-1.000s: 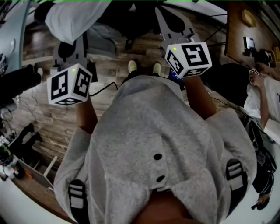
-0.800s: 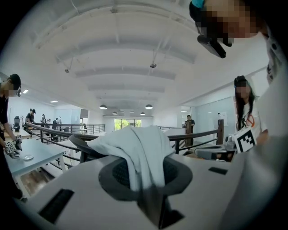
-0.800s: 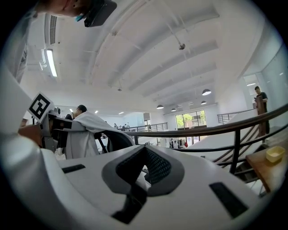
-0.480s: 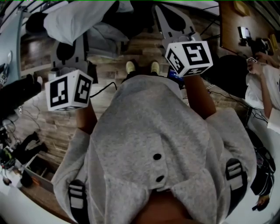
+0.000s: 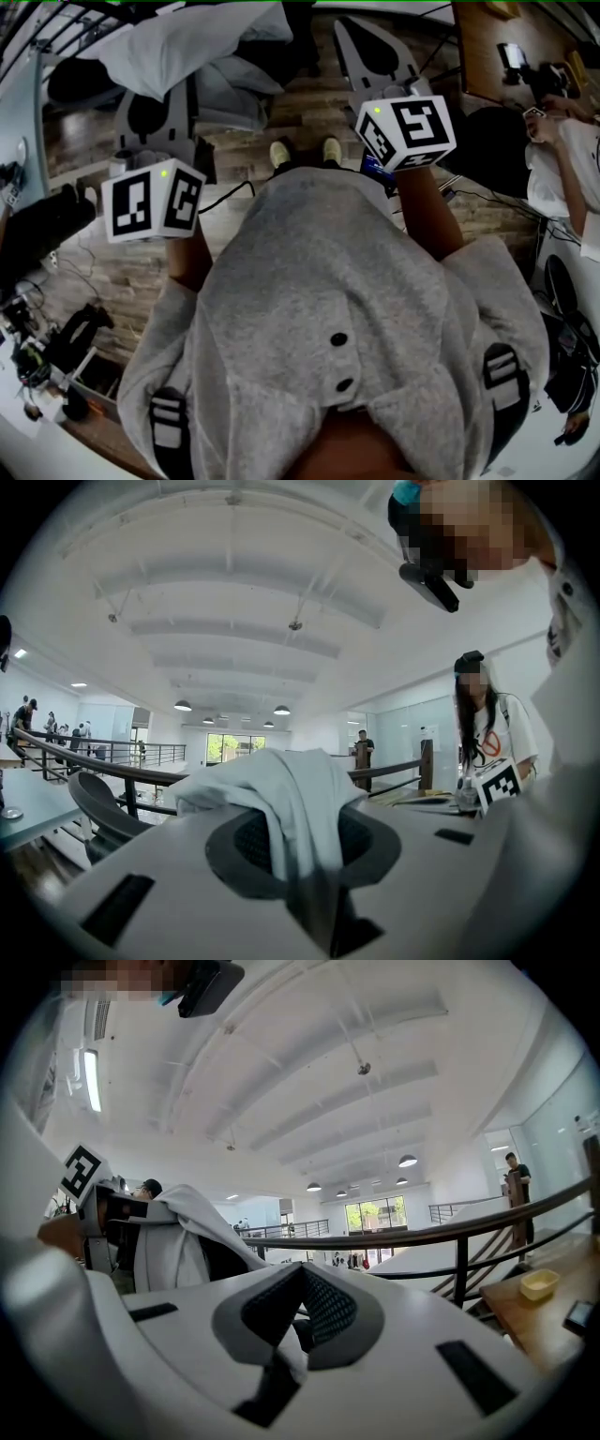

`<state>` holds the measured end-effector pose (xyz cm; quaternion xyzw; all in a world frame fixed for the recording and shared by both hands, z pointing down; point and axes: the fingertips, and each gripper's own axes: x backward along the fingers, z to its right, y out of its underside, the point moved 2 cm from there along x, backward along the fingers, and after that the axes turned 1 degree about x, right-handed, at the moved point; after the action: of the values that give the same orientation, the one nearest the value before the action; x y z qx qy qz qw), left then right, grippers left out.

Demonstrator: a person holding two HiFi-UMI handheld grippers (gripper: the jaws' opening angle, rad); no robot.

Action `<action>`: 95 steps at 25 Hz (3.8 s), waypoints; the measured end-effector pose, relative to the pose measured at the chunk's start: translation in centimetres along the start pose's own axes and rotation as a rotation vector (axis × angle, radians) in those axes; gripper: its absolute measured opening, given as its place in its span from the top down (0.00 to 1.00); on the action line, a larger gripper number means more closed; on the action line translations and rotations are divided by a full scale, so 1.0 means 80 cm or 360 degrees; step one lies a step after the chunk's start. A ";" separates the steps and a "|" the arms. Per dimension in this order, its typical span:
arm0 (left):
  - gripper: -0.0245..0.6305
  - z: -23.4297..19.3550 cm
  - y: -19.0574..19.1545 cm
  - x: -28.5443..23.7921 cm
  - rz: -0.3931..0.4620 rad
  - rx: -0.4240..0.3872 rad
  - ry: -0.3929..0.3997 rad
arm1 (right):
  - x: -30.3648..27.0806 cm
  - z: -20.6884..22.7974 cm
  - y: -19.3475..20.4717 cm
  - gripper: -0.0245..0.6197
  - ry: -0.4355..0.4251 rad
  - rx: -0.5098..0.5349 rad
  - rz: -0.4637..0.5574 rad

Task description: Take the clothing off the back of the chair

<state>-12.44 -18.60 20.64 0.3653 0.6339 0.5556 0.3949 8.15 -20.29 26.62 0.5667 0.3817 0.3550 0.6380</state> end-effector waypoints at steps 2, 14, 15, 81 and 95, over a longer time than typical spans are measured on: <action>0.82 0.004 -0.001 -0.003 0.0000 -0.0001 0.0033 | 0.004 0.003 -0.003 0.94 0.0025 0.0001 0.0004; 0.82 0.047 -0.006 -0.041 0.0017 0.0005 0.0242 | 0.037 0.041 -0.010 0.94 0.0199 0.0003 0.0019; 0.82 0.051 -0.006 -0.045 0.0017 0.0008 0.0261 | 0.039 0.045 -0.010 0.94 0.0217 0.0002 0.0018; 0.83 0.192 0.067 0.013 0.0017 0.0013 0.0433 | 0.179 0.060 0.002 0.94 0.0308 0.0019 0.0025; 0.83 0.168 0.070 0.086 0.0056 0.0057 0.0477 | 0.203 -0.016 0.004 0.94 0.0325 0.0073 0.0013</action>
<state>-3.05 -6.17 24.63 0.2963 0.6890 0.5994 0.2795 14.39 -5.30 25.50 0.5435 0.4506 0.4048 0.5812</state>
